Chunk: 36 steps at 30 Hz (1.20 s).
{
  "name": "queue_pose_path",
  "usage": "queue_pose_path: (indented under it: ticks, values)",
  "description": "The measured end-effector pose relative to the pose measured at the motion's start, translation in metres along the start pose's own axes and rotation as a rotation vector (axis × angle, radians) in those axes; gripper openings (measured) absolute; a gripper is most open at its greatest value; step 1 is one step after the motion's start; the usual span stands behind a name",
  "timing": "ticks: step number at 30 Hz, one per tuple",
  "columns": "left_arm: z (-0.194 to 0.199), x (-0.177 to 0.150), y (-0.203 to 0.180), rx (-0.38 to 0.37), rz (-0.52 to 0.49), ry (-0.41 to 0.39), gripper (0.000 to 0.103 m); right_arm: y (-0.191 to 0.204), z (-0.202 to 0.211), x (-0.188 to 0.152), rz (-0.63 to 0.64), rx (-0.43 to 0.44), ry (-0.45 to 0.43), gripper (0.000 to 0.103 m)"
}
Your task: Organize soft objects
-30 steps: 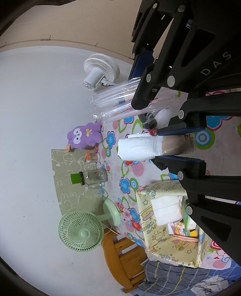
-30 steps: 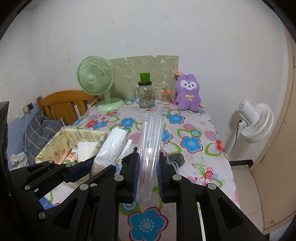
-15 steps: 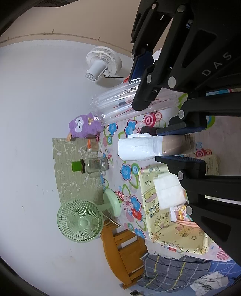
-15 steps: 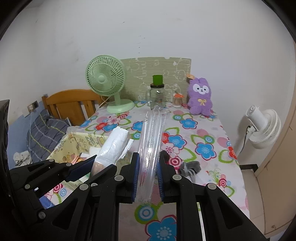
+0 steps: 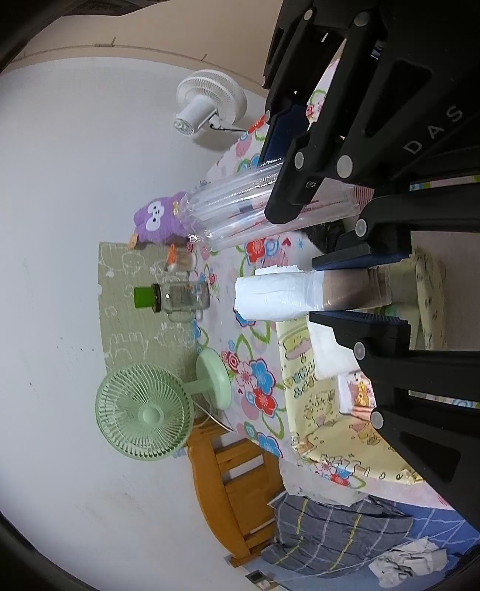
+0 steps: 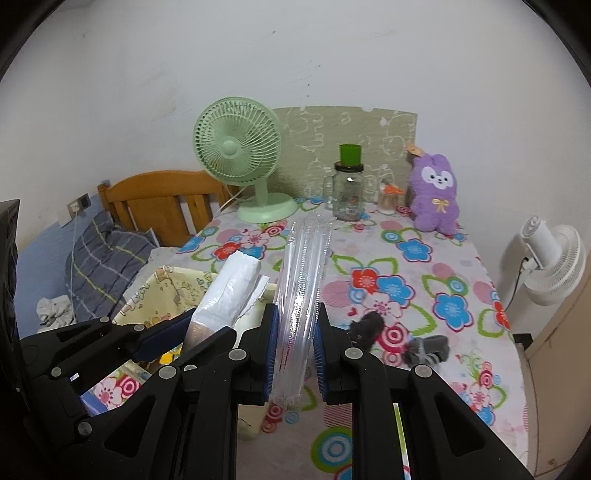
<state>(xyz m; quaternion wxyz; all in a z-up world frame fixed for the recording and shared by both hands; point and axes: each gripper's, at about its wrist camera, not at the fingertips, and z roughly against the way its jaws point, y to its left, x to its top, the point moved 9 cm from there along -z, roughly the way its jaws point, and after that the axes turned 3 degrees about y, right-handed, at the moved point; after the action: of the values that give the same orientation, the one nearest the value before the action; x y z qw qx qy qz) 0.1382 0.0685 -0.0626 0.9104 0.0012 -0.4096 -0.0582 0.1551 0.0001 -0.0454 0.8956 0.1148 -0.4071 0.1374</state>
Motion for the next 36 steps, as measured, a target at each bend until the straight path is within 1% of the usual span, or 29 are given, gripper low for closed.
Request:
queue_pose_path:
  ticks: [11, 24, 30, 34, 36]
  values:
    - [-0.022, -0.009, 0.040, 0.040, 0.038, 0.035, 0.021, 0.032, -0.034, 0.003, 0.029, 0.064, 0.028, 0.021]
    - [-0.045, -0.023, 0.075, 0.073, 0.073, 0.082, 0.021, 0.061, -0.072, 0.000, 0.060, 0.103, 0.078, 0.021]
    - [-0.054, -0.031, 0.089, 0.090, 0.089, 0.104, 0.025, 0.074, -0.087, -0.006, 0.067, 0.122, 0.106, 0.021]
    - [-0.059, -0.037, 0.096, 0.091, 0.107, 0.124, 0.034, 0.080, -0.095, -0.008, 0.080, 0.126, 0.120, 0.021]
    - [-0.061, -0.039, 0.098, 0.088, 0.110, 0.133, 0.036, 0.082, -0.098, -0.010, 0.084, 0.131, 0.127, 0.021]
